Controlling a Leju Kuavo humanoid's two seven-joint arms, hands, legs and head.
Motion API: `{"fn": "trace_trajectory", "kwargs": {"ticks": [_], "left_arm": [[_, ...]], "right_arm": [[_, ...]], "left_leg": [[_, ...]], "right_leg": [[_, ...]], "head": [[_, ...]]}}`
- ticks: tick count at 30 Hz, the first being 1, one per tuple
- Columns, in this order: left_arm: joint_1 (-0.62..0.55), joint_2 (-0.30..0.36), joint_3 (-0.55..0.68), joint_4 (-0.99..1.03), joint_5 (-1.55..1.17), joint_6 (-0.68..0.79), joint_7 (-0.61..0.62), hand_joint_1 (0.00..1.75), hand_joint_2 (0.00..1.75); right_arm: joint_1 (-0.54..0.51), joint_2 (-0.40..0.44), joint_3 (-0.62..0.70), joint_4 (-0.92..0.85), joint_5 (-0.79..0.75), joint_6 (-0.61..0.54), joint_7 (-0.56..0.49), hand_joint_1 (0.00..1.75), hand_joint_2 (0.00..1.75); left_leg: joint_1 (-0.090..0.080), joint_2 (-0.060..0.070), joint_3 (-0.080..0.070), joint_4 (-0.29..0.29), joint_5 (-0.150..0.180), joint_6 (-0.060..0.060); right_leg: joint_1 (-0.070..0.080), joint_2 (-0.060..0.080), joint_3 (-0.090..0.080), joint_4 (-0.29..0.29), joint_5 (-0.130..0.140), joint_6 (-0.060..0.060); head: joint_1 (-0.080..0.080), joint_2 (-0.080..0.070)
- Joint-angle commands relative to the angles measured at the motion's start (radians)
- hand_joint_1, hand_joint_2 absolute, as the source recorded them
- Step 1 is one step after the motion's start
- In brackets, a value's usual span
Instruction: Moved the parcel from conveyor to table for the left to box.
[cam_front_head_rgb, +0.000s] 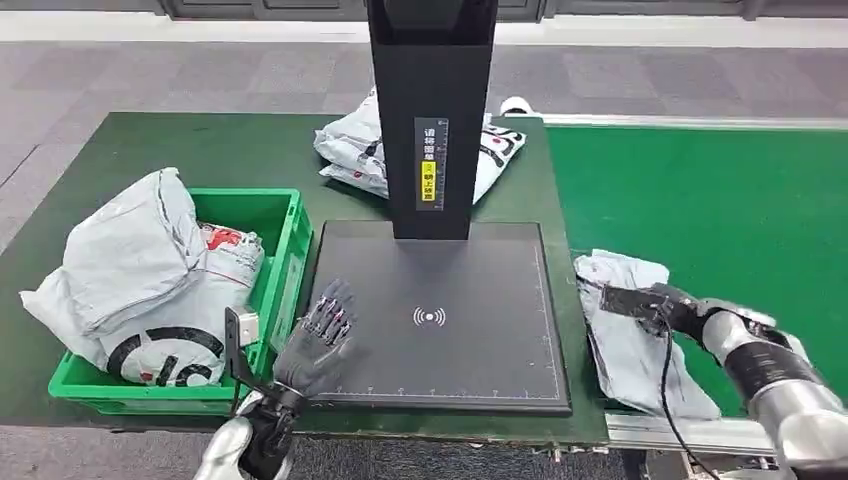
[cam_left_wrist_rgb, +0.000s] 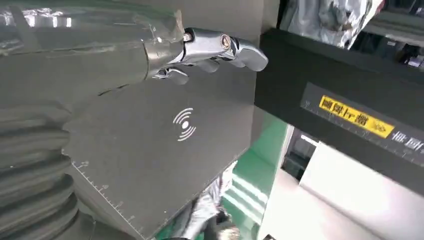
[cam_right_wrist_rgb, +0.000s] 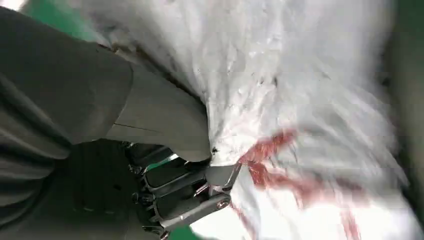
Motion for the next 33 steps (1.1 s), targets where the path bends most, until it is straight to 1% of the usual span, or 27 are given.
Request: {"fn": "trace_trajectory", "kwargs": {"ticks": [1,2,3,4,5,6,7,9,13,14,15,16,18,20,21,24,25,27,28,29,30,33], "left_arm": [[0.026,-0.019,0.055,-0.035,-0.006,0.023,0.009,0.00,1.75],[0.026,-0.018,0.055,-0.035,-0.006,0.023,0.009,0.00,1.75],[0.026,-0.018,0.055,-0.035,-0.006,0.023,0.009,0.00,1.75],[0.026,-0.018,0.055,-0.035,-0.006,0.023,0.009,0.00,1.75],[0.026,-0.020,0.058,-0.034,-0.007,0.027,0.009,0.00,1.75],[0.027,-0.021,0.059,-0.036,-0.007,0.028,0.009,0.00,1.75],[0.028,-0.021,0.059,-0.036,-0.007,0.028,0.009,0.00,1.75],[0.028,-0.021,0.059,-0.036,-0.007,0.028,0.009,0.00,1.75],[0.028,-0.021,0.059,-0.036,-0.007,0.028,0.009,0.00,1.75],[0.029,-0.023,0.061,-0.039,-0.009,0.032,0.008,0.00,1.75],[0.037,-0.029,0.069,-0.045,-0.018,0.041,0.004,0.00,1.75],[0.044,-0.032,0.073,-0.051,-0.025,0.040,0.005,0.00,1.75],[0.045,-0.038,0.078,-0.045,-0.041,0.024,0.009,0.00,1.75],[0.032,-0.040,0.073,-0.023,-0.052,0.014,0.006,0.00,1.75],[0.026,-0.040,0.068,-0.016,-0.056,0.009,0.004,0.00,1.75],[0.015,-0.036,0.056,-0.008,-0.067,0.003,-0.003,0.00,1.75],[0.012,-0.034,0.051,-0.006,-0.069,0.006,-0.003,0.00,1.75],[0.008,-0.026,0.036,-0.002,-0.075,0.002,-0.003,0.00,1.75],[0.006,-0.023,0.027,-0.002,-0.076,0.001,-0.006,0.00,1.75],[0.005,-0.022,0.025,-0.003,-0.077,0.000,-0.006,0.00,1.75],[0.002,-0.022,0.023,-0.003,-0.077,0.001,-0.007,0.00,1.75],[-0.005,-0.020,0.017,-0.015,-0.088,0.008,-0.011,0.00,1.75]], "right_arm": [[-0.009,0.126,-0.321,0.002,-0.163,-0.024,0.025,1.75,1.75],[-0.007,0.125,-0.322,-0.002,-0.164,-0.023,0.025,1.75,1.75],[-0.007,0.125,-0.322,-0.002,-0.164,-0.023,0.025,1.75,1.75],[-0.007,0.125,-0.322,-0.002,-0.164,-0.023,0.025,1.75,1.75],[-0.002,0.131,-0.354,-0.012,-0.199,-0.026,0.014,1.75,1.75],[-0.001,0.133,-0.357,-0.018,-0.201,-0.026,0.017,1.75,1.75],[-0.002,0.134,-0.356,-0.020,-0.201,-0.025,0.020,1.75,1.75],[-0.002,0.134,-0.356,-0.020,-0.201,-0.025,0.020,1.75,1.75],[-0.002,0.134,-0.356,-0.020,-0.201,-0.025,0.020,1.75,1.75],[0.003,0.141,-0.385,-0.031,-0.233,-0.025,0.009,1.75,1.75],[0.002,0.151,-0.435,-0.064,-0.301,-0.007,-0.069,1.75,1.75],[0.003,0.150,-0.437,-0.108,-0.312,-0.003,-0.058,1.75,1.75],[0.042,0.154,-0.445,-0.247,-0.357,0.026,-0.030,1.75,1.75],[0.076,0.167,-0.444,-0.362,-0.392,0.034,-0.024,1.75,1.75],[0.090,0.176,-0.436,-0.410,-0.401,0.038,-0.022,1.75,1.75],[0.123,0.216,-0.369,-0.544,-0.404,0.037,0.009,1.75,1.75],[0.133,0.233,-0.333,-0.577,-0.397,0.026,0.025,1.75,1.75],[0.148,0.263,-0.276,-0.611,-0.392,0.030,0.043,1.75,1.75],[0.148,0.280,-0.228,-0.615,-0.389,0.019,0.050,1.75,1.75],[0.141,0.298,-0.203,-0.608,-0.388,0.022,0.058,1.75,1.75],[0.130,0.312,-0.173,-0.595,-0.391,0.018,0.063,1.75,1.75],[0.055,0.344,-0.065,-0.520,-0.424,0.011,0.071,1.75,1.75]], "left_leg": [[0.001,0.004,0.002,-0.001,0.000,-0.001],[0.001,0.005,0.004,-0.003,0.000,-0.001],[0.001,0.001,0.001,-0.001,0.000,-0.001],[0.001,0.002,0.002,-0.001,0.000,-0.001],[0.001,0.003,0.003,-0.002,0.000,-0.001],[0.001,0.002,0.002,-0.001,0.000,-0.001],[0.001,0.004,0.003,-0.002,0.000,-0.001],[0.000,0.001,0.000,-0.001,0.000,-0.001],[0.001,0.002,0.002,-0.002,0.000,-0.001],[0.001,0.001,0.001,-0.001,0.000,-0.001],[0.001,0.002,0.002,-0.002,0.000,-0.001],[0.000,0.001,0.001,-0.001,0.000,-0.001],[0.001,0.004,0.002,-0.001,0.000,-0.001],[0.000,0.004,0.001,-0.001,0.000,-0.001],[0.000,0.001,0.000,-0.001,0.000,-0.001],[0.000,0.002,0.000,-0.001,0.000,-0.001],[0.001,0.005,0.002,-0.002,0.000,-0.001],[0.001,0.006,0.001,-0.002,0.000,-0.001],[0.001,0.006,0.003,-0.002,0.000,-0.002],[0.001,0.003,0.001,-0.001,0.000,-0.001],[0.001,0.008,0.003,-0.003,0.000,-0.002],[0.002,0.008,0.001,-0.001,0.000,-0.002]], "right_leg": [[0.001,0.002,0.001,-0.002,0.001,-0.001],[0.002,0.002,0.003,-0.003,0.001,-0.002],[0.001,0.000,0.001,-0.001,0.000,-0.002],[0.002,0.000,0.002,-0.002,0.000,-0.002],[0.002,0.001,0.003,-0.003,0.001,-0.002],[0.001,0.000,0.002,-0.002,0.000,-0.002],[0.001,0.002,0.003,-0.003,0.001,-0.002],[0.000,0.000,0.000,-0.001,0.000,-0.001],[0.002,0.000,0.002,-0.003,0.001,-0.002],[0.001,0.000,0.001,-0.001,0.000,-0.002],[0.002,0.000,0.002,-0.002,0.000,-0.002],[0.001,0.000,0.000,-0.001,0.000,-0.002],[0.001,0.002,0.001,-0.002,0.000,-0.002],[0.001,0.002,0.000,-0.001,0.000,-0.002],[0.000,0.000,0.000,-0.001,0.000,-0.002],[0.000,0.001,0.000,-0.001,0.000,-0.002],[0.001,0.003,0.000,-0.002,0.001,-0.002],[0.001,0.004,0.000,-0.001,0.001,-0.002],[0.002,0.003,0.001,-0.002,0.001,-0.003],[0.001,0.002,0.000,-0.001,0.000,-0.002],[0.002,0.006,0.001,-0.002,0.001,-0.003],[0.002,0.006,-0.001,-0.001,0.001,-0.002]], "head": [[0.000,0.000],[0.000,0.000],[0.000,0.000],[0.000,0.000],[0.000,0.000],[0.000,0.000],[0.000,0.000],[0.000,0.000],[0.000,0.000],[0.000,0.000],[0.000,0.000],[0.000,0.000],[0.000,0.000],[0.000,0.000],[0.000,0.000],[0.000,0.000],[0.000,0.000],[0.000,0.000],[0.000,0.000],[0.000,0.000],[0.000,0.000],[0.000,0.000]]}}
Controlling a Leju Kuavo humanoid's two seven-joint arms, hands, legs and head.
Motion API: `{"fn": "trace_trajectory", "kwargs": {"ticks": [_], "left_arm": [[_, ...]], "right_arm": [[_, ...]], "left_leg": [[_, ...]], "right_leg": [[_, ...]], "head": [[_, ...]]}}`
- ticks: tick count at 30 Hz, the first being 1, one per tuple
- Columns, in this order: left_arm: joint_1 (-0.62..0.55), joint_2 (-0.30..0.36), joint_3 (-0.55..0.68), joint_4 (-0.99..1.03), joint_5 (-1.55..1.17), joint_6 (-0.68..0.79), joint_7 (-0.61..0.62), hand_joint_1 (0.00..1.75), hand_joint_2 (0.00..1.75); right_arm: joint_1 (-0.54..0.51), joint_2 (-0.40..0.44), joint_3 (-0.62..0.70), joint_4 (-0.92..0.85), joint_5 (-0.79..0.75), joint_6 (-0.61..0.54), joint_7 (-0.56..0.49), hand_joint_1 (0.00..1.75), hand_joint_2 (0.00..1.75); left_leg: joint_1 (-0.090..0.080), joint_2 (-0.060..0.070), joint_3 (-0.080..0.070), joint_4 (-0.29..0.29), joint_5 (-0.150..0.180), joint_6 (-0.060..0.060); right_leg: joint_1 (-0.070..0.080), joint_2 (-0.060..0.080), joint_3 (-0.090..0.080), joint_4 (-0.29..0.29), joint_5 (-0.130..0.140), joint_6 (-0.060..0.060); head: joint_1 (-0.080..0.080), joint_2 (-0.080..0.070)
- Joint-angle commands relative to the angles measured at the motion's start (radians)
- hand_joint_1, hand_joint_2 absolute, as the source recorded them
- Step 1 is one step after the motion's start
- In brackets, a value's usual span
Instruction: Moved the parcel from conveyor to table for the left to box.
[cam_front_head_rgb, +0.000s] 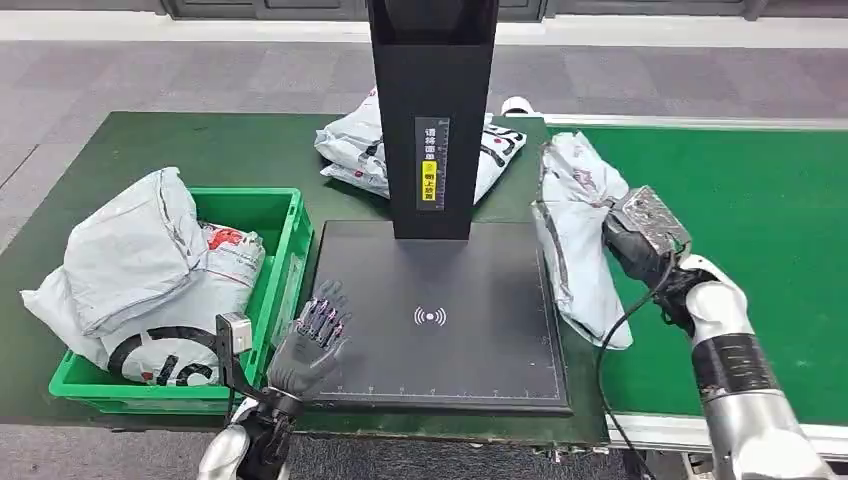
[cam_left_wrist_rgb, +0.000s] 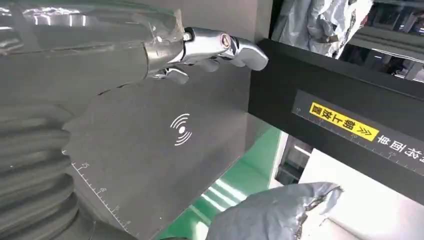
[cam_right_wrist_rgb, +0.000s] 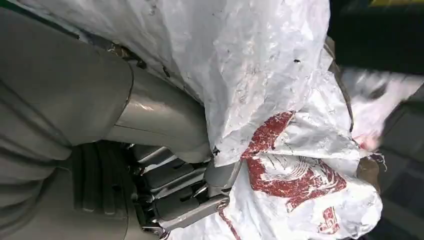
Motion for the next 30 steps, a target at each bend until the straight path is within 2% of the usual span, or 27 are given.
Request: {"fn": "trace_trajectory", "kwargs": {"ticks": [1,3,11,12,13,16,20,29,30], "left_arm": [[-0.046,0.018,-0.022,0.039,-0.017,-0.003,-0.008,0.00,1.75],[-0.063,0.028,-0.032,0.047,-0.020,0.000,-0.010,0.00,1.75],[-0.068,0.039,-0.027,0.037,-0.020,0.012,-0.023,0.00,1.75],[-0.067,0.039,-0.026,0.034,-0.021,0.013,-0.023,0.00,1.75],[-0.066,0.038,-0.024,0.031,-0.021,0.017,-0.023,0.00,1.75],[-0.060,0.040,-0.023,0.025,-0.021,0.021,-0.023,0.00,1.75],[-0.063,0.037,-0.018,0.032,-0.022,0.028,-0.023,0.00,1.75],[-0.055,0.031,-0.009,0.009,-0.024,0.042,-0.015,0.00,1.75],[-0.049,0.029,-0.003,0.001,-0.024,0.044,-0.013,0.00,1.75]], "right_arm": [[-0.098,0.145,0.278,0.001,-0.041,-0.003,0.030,1.75,1.75],[-0.130,0.173,0.323,0.022,-0.054,-0.003,0.029,1.75,1.75],[-0.144,0.220,0.432,0.019,-0.071,0.010,0.050,1.75,1.75],[-0.143,0.223,0.447,0.020,-0.070,0.004,0.049,0.16,1.75],[-0.144,0.227,0.484,0.024,-0.068,-0.007,0.050,0.00,1.75],[-0.142,0.241,0.556,0.022,-0.012,-0.032,0.064,0.00,1.75],[-0.143,0.232,0.628,-0.003,0.043,-0.060,0.071,0.00,1.75],[-0.134,0.193,0.673,-0.098,0.146,-0.125,0.143,0.00,1.75],[-0.131,0.181,0.687,-0.117,0.194,-0.147,0.165,0.00,1.75]], "left_leg": [[0.001,0.011,0.003,-0.001,-0.001,-0.002],[0.001,0.010,0.002,-0.001,0.000,-0.002],[0.001,0.005,0.002,-0.001,0.001,-0.002],[0.002,0.007,0.003,-0.002,0.001,-0.002],[0.001,0.004,0.001,-0.001,0.001,-0.002],[0.002,0.008,0.003,-0.002,0.001,-0.003],[0.002,0.005,0.003,-0.002,0.001,-0.002],[0.002,0.002,0.001,-0.001,0.001,-0.002],[0.003,0.002,0.002,-0.001,0.001,-0.002]], "right_leg": [[0.001,0.008,-0.001,-0.001,0.002,-0.002],[0.001,0.007,-0.001,0.000,0.002,-0.002],[0.001,0.003,0.000,0.000,0.001,-0.002],[0.002,0.004,0.001,-0.002,0.002,-0.002],[0.001,0.003,0.000,0.000,0.001,-0.002],[0.002,0.005,0.001,-0.002,0.002,-0.003],[0.002,0.003,0.001,-0.001,0.001,-0.002],[0.003,0.000,0.001,-0.001,0.000,-0.002],[0.003,0.000,0.002,-0.002,0.000,-0.002]], "head": [[0.000,0.000],[0.000,0.000],[0.000,0.000],[0.000,0.000],[0.000,0.000],[0.000,0.000],[0.000,0.000],[0.000,0.000],[0.000,0.000]]}}
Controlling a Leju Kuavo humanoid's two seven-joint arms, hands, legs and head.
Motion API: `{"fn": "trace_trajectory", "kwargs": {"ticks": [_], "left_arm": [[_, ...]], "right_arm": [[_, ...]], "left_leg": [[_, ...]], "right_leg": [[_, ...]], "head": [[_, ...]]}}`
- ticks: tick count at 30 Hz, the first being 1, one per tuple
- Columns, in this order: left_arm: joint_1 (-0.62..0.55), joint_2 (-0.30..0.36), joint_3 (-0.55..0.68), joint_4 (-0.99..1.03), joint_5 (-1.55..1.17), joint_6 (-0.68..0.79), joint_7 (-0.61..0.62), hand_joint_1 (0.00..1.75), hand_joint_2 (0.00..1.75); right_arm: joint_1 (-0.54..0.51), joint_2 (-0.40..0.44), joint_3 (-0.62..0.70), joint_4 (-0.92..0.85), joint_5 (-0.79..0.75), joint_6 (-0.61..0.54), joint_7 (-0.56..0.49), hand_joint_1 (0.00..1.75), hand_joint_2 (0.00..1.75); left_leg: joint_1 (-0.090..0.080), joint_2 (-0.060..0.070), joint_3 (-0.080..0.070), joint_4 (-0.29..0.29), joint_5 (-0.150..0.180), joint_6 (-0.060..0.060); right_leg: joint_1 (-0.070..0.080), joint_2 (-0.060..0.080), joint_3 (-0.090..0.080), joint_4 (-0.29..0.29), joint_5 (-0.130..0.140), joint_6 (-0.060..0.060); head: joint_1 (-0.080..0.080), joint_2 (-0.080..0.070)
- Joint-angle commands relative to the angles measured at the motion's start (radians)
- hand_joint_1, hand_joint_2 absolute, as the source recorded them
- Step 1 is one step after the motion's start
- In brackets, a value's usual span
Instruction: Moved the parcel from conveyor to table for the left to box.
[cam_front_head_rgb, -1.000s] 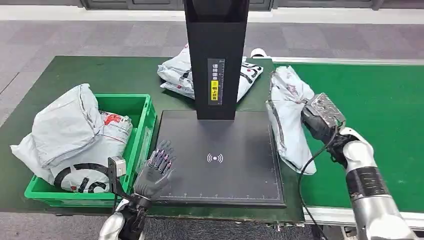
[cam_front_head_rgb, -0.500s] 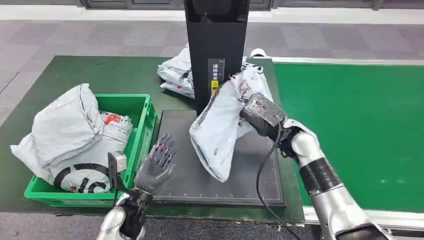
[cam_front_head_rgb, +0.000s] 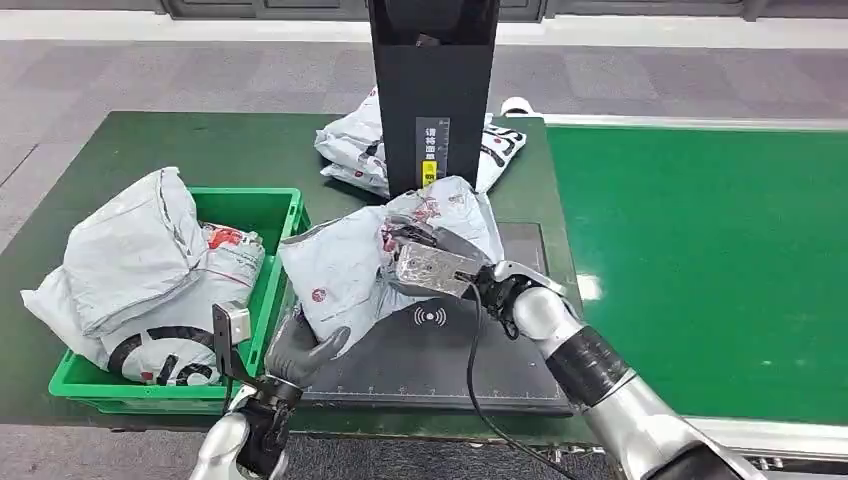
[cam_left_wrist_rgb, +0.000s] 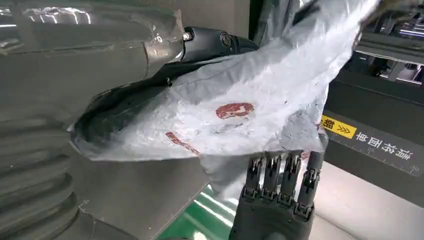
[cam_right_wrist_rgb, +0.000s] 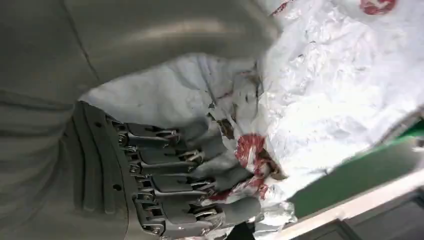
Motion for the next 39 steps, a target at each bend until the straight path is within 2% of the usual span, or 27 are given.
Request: {"fn": "trace_trajectory", "kwargs": {"ticks": [1,5,10,11,14,19,26,31,32,33,34,39], "left_arm": [[-0.005,0.014,0.013,-0.002,-0.003,0.023,0.010,0.00,1.75],[0.048,0.003,0.050,-0.066,-0.016,0.049,0.023,0.00,1.75],[0.060,-0.002,0.057,-0.080,-0.020,0.051,0.028,0.00,1.75],[0.069,-0.012,0.071,-0.091,-0.035,0.068,0.033,0.00,1.75],[0.090,-0.026,0.093,-0.116,-0.062,0.083,0.039,0.00,1.75],[0.084,-0.043,0.104,-0.117,-0.139,0.130,0.047,0.00,1.75],[0.081,-0.045,0.102,-0.117,-0.159,0.138,0.049,0.00,1.75],[0.077,-0.039,0.086,-0.103,-0.230,0.167,0.049,0.00,1.75],[0.077,-0.040,0.079,-0.099,-0.255,0.183,0.047,0.30,1.75],[0.077,-0.040,0.076,-0.098,-0.264,0.188,0.047,1.69,1.75],[0.076,-0.037,0.061,-0.092,-0.313,0.215,0.044,1.75,1.75],[0.056,-0.043,0.038,-0.062,-0.357,0.235,0.045,1.75,1.75]], "right_arm": [[-0.034,-0.066,0.141,-0.071,0.127,-0.073,0.073,0.00,1.75],[0.040,-0.123,0.149,-0.219,0.362,-0.152,0.185,0.00,1.75],[0.072,-0.140,0.129,-0.275,0.389,-0.147,0.203,0.00,1.75],[0.121,-0.148,0.082,-0.333,0.432,-0.177,0.224,0.00,1.75],[0.257,-0.178,-0.015,-0.505,0.446,-0.191,0.240,0.00,1.75],[0.461,-0.152,-0.181,-0.671,0.437,-0.224,0.242,0.00,1.75],[0.520,-0.139,-0.233,-0.723,0.432,-0.236,0.241,0.00,1.75],[0.650,-0.162,-0.313,-0.819,0.344,-0.291,0.137,0.00,1.75],[0.663,-0.158,-0.332,-0.831,0.319,-0.306,0.116,0.00,1.75],[0.666,-0.152,-0.340,-0.834,0.304,-0.313,0.107,0.00,1.75],[0.667,-0.142,-0.353,-0.844,0.288,-0.320,0.097,0.00,1.75],[0.674,-0.118,-0.377,-0.870,0.258,-0.332,0.085,0.00,1.75]], "left_leg": [[0.001,0.001,0.001,-0.001,0.000,0.000],[0.002,0.002,0.003,-0.002,0.000,-0.001],[0.002,0.002,0.003,-0.002,-0.001,0.000],[0.000,0.001,0.002,-0.001,-0.001,0.000],[0.001,-0.001,0.002,-0.002,-0.001,0.000],[0.001,-0.004,0.001,-0.001,-0.002,0.000],[0.000,-0.002,0.001,-0.001,-0.003,-0.001],[0.001,-0.003,0.002,-0.002,-0.003,-0.001],[0.001,-0.003,0.001,-0.001,-0.003,-0.001],[0.001,-0.004,0.003,-0.002,-0.003,-0.001],[0.000,-0.002,0.002,-0.001,-0.003,-0.001],[0.000,-0.001,0.002,-0.001,-0.003,-0.001]], "right_leg": [[0.001,-0.001,0.002,-0.001,0.000,-0.001],[0.002,-0.001,0.003,-0.003,0.000,-0.001],[0.002,-0.001,0.004,-0.003,0.000,-0.001],[0.001,-0.001,0.002,-0.002,-0.001,-0.001],[0.002,-0.004,0.003,-0.003,-0.001,-0.002],[0.001,-0.006,0.002,-0.002,-0.003,-0.002],[0.001,-0.004,0.001,-0.001,-0.003,-0.004],[0.001,-0.007,0.003,-0.003,-0.004,-0.004],[0.001,-0.006,0.002,-0.002,-0.004,-0.003],[0.002,-0.008,0.004,-0.003,-0.004,-0.004],[0.001,-0.005,0.002,-0.002,-0.004,-0.003],[0.001,-0.004,0.002,-0.002,-0.003,-0.004]], "head": [[0.000,0.000],[0.000,0.000],[0.000,0.000],[0.000,0.000],[0.000,0.000],[0.000,0.000],[0.000,0.000],[0.000,0.000],[0.000,0.000],[0.000,0.000],[0.000,0.000],[0.000,0.000]]}}
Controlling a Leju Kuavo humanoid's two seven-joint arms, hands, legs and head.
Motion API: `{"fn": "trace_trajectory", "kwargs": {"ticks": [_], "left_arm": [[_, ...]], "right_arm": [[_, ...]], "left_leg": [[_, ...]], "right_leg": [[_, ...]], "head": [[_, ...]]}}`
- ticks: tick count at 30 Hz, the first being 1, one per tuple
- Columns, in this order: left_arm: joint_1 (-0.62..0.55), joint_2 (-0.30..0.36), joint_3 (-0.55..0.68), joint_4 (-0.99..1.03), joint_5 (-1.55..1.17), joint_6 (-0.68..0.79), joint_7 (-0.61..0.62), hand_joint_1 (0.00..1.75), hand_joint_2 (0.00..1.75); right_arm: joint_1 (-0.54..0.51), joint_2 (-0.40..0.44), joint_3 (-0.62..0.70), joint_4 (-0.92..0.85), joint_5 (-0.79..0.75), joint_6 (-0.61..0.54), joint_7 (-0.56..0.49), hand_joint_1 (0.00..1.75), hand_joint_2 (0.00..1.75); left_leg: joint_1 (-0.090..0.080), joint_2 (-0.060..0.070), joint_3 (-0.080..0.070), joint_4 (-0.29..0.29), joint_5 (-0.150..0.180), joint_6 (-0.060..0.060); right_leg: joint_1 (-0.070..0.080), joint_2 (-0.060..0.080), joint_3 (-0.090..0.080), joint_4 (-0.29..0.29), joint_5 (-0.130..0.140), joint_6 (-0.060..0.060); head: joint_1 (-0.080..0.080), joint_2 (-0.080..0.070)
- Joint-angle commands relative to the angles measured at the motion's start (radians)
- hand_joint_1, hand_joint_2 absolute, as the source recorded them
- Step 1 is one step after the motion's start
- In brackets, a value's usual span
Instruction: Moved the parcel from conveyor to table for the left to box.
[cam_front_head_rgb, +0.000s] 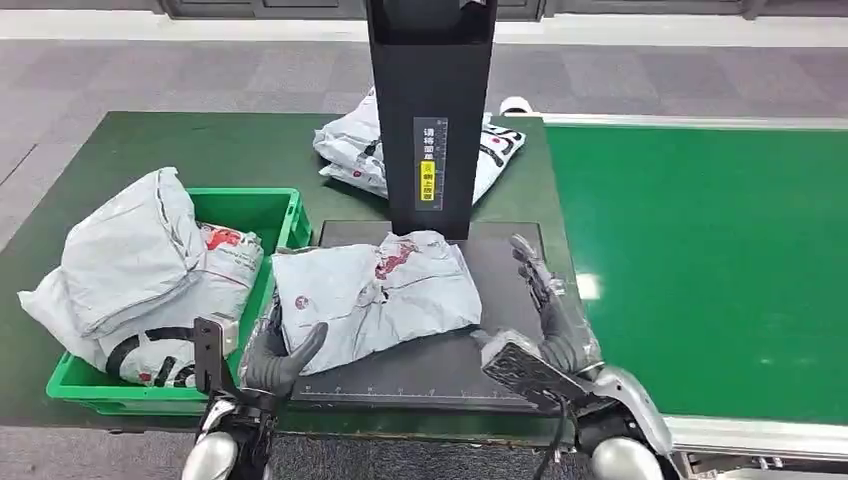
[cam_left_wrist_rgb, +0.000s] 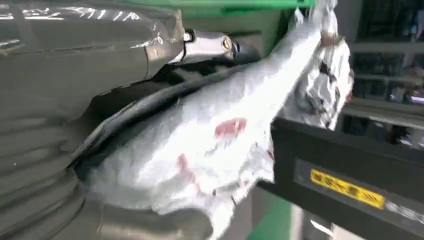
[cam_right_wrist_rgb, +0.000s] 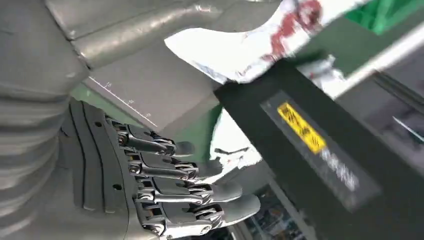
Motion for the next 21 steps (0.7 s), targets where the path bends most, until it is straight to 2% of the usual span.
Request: {"fn": "trace_trajectory", "kwargs": {"ticks": [1,4,8,13,18,21], "left_arm": [[-0.045,-0.010,-0.037,0.081,-0.067,0.038,0.002,1.75,1.75],[-0.069,-0.003,-0.064,0.095,-0.146,0.079,-0.003,1.75,1.75],[-0.112,0.016,-0.076,0.082,-0.268,0.141,-0.005,1.75,1.75],[-0.171,0.058,-0.057,0.042,-0.393,0.183,-0.004,1.75,1.75],[-0.179,0.054,-0.044,0.025,-0.399,0.177,0.010,1.75,1.75],[-0.201,0.066,-0.035,-0.028,-0.434,0.219,-0.024,1.75,1.75]], "right_arm": [[0.050,0.021,-0.122,-0.074,-0.056,-0.021,-0.026,0.00,1.75],[0.082,0.065,-0.187,-0.096,-0.150,-0.094,-0.075,0.00,1.75],[0.138,0.062,-0.236,-0.097,-0.252,-0.134,-0.136,0.00,1.75],[0.184,0.073,-0.239,-0.074,-0.271,-0.138,-0.169,0.00,1.75],[0.177,0.084,-0.236,-0.077,-0.261,-0.132,-0.168,0.00,1.75],[0.171,0.094,-0.246,-0.071,-0.256,-0.119,-0.161,0.00,1.75]], "left_leg": [[0.001,-0.002,0.003,-0.002,0.001,0.000],[0.000,-0.002,0.001,-0.001,0.001,0.000],[0.001,-0.004,0.002,-0.001,0.001,0.000],[0.001,-0.002,0.002,-0.001,0.000,0.000],[0.002,0.001,0.003,-0.002,0.000,-0.001],[0.001,0.001,0.001,-0.001,0.000,0.000]], "right_leg": [[0.001,-0.005,0.005,-0.003,0.000,-0.001],[0.001,-0.004,0.002,-0.001,0.000,-0.001],[0.001,-0.006,0.004,-0.002,-0.001,-0.001],[0.002,-0.004,0.004,-0.002,0.000,-0.001],[0.002,-0.002,0.004,-0.002,0.000,-0.002],[0.001,-0.001,0.002,-0.001,0.000,-0.001]], "head": [[0.000,0.000],[0.000,0.000],[0.000,0.000],[0.000,0.000],[0.000,0.000],[0.000,0.000]]}}
